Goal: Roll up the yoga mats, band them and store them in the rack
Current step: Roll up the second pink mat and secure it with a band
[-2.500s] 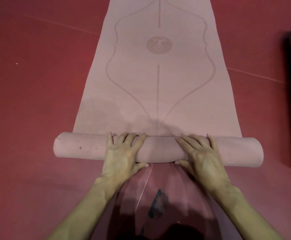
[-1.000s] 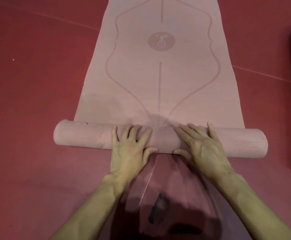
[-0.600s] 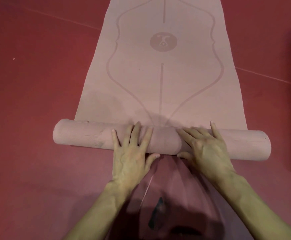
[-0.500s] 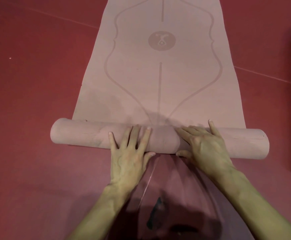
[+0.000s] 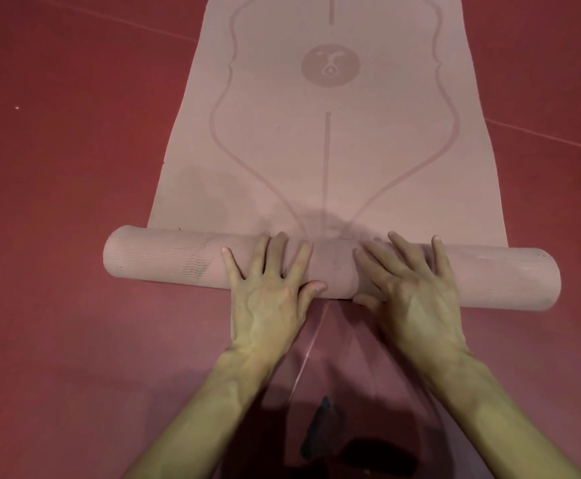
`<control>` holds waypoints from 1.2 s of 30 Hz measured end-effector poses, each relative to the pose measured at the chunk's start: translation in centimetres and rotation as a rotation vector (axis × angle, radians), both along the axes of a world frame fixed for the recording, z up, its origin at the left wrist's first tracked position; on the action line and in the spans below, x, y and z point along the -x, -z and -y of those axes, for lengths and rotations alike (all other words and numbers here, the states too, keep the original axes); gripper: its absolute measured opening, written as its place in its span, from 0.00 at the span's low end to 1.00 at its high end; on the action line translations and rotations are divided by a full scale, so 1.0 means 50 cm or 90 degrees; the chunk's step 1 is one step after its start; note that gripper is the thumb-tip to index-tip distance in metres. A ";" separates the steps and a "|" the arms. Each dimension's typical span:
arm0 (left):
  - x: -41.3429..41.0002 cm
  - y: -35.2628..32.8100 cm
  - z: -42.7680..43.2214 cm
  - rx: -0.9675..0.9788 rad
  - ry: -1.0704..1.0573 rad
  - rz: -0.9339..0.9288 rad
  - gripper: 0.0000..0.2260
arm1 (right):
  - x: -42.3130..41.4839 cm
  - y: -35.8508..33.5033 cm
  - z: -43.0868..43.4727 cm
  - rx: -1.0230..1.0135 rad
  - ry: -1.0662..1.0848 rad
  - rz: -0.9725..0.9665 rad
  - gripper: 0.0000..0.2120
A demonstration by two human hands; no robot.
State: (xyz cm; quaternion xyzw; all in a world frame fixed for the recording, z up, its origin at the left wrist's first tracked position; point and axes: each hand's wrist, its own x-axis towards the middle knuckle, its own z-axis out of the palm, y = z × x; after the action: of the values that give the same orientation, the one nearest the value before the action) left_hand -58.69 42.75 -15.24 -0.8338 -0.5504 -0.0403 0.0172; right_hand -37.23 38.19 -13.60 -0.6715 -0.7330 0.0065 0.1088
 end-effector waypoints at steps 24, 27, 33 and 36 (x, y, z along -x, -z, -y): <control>-0.016 -0.030 -0.045 -0.014 0.020 0.051 0.31 | 0.011 -0.036 -0.046 0.060 0.080 0.008 0.33; -0.018 -0.030 -0.064 -0.020 0.030 0.054 0.30 | 0.020 -0.045 -0.037 0.048 0.088 0.007 0.35; -0.012 -0.026 -0.066 -0.020 0.028 0.084 0.31 | 0.014 -0.048 -0.064 0.080 0.070 -0.002 0.35; -0.001 -0.018 -0.074 -0.022 0.028 0.072 0.32 | 0.001 -0.060 -0.088 0.120 0.053 -0.003 0.35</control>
State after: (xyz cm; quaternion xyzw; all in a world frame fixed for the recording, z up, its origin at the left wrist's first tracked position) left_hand -58.67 46.44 -14.34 -0.8417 -0.5311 -0.0973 -0.0001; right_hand -37.28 42.57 -10.63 -0.7087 -0.7002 0.0725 0.0475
